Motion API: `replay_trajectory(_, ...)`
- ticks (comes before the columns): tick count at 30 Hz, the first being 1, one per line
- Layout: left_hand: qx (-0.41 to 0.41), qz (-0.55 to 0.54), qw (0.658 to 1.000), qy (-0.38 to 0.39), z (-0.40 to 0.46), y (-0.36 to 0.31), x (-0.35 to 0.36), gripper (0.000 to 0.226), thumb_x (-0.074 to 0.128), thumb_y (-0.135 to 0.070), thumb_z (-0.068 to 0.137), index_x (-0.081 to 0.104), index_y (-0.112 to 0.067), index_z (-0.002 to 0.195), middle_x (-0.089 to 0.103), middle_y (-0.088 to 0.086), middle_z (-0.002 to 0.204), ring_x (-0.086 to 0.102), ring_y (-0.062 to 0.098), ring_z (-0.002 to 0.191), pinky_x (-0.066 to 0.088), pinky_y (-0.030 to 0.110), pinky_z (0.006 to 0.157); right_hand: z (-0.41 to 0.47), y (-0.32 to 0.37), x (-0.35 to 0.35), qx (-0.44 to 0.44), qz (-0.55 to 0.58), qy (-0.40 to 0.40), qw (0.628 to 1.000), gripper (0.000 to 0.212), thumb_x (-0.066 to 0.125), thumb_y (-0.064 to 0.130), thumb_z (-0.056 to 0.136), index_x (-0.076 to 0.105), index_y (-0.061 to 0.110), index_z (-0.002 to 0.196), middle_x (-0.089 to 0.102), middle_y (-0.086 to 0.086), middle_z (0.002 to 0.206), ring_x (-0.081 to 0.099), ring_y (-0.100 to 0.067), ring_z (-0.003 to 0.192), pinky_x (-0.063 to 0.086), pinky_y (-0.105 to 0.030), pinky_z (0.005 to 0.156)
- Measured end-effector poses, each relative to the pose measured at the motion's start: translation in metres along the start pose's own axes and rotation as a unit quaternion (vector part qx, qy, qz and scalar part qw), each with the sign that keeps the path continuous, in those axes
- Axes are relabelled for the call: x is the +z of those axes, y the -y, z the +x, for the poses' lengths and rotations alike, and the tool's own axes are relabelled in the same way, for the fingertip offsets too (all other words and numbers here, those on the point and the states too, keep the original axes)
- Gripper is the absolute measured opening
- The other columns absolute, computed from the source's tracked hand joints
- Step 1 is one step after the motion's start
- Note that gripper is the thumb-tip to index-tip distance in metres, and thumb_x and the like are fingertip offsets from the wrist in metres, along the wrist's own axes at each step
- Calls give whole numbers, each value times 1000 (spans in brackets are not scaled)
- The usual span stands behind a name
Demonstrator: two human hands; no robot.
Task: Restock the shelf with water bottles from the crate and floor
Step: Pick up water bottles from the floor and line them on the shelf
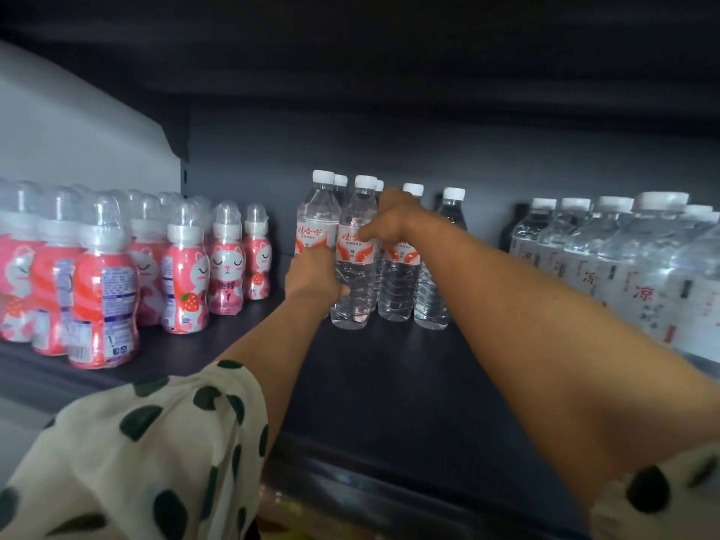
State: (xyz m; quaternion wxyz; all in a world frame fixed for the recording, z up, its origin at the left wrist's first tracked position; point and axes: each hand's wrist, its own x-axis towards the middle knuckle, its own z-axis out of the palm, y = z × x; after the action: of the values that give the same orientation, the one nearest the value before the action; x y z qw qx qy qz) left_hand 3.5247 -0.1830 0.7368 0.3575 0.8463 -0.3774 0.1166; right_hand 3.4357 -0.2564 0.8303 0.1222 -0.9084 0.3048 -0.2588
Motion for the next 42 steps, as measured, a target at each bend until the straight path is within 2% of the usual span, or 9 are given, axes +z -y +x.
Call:
replay_trajectory(6,22,14,999,23,-4,1,-7,38,80,-22,77,60,-6,106,66,11,108,63,30,103,53,39,87,-5,1,1,-2,-14,3,1000,50,76,24,80,54,5,122,61,-11,121,63,-25,101,51,-30,78)
replay_trajectory(10,46,58,997,27,-19,3,-31,19,74,-18,79,58,-8,84,64,10,99,64,30,97,53,35,79,-25,5,-5,-6,-81,6,997,63,79,26,76,50,7,129,56,-10,128,58,-28,114,48,-34,90)
replay_trajectory(13,69,79,992,66,-40,1,-51,26,72,-17,78,48,-12,70,59,8,90,63,29,94,49,33,72,-56,8,-4,-24,-164,37,985,60,78,26,75,54,12,128,57,-8,126,57,-26,111,46,-30,87)
replay_trajectory(19,145,150,972,110,-105,-5,-92,32,70,-16,80,58,-8,108,60,12,110,60,32,106,48,37,83,-142,15,-2,-42,-263,124,956,51,71,21,77,54,13,125,59,-8,122,58,-28,109,48,-31,86)
replay_trajectory(23,179,183,958,127,-153,-13,-113,25,72,-14,78,47,-11,76,56,10,95,56,28,89,46,35,71,-202,21,-9,-27,-293,103,950,49,67,22,82,51,12,127,56,-12,127,56,-29,115,44,-29,84)
replay_trajectory(27,200,184,954,127,-206,-23,-132,17,64,-8,79,48,-11,75,47,6,77,59,28,85,43,33,63,-260,26,-16,-24,-295,88,951,47,66,23,83,48,15,125,56,-11,124,56,-30,112,43,-30,78)
replay_trajectory(29,213,178,951,133,-233,-26,-136,13,65,-9,79,56,-10,88,54,8,87,61,31,94,46,34,66,-289,27,-16,-20,-298,78,951,46,66,24,83,48,15,125,55,-11,123,56,-30,111,40,-30,74)
replay_trajectory(32,214,181,949,142,-275,-29,-136,35,68,-16,81,57,-15,115,57,8,118,57,31,110,49,39,81,-334,22,-10,-19,-291,66,954,49,66,29,83,47,13,125,53,-11,124,54,-30,112,43,-33,78)
replay_trajectory(42,193,208,931,231,-433,4,-62,35,60,-14,85,57,-15,120,59,12,121,57,33,113,47,39,78,-495,-46,64,-18,-237,130,963,52,62,20,83,42,9,129,50,-14,123,50,-33,115,45,-39,82)
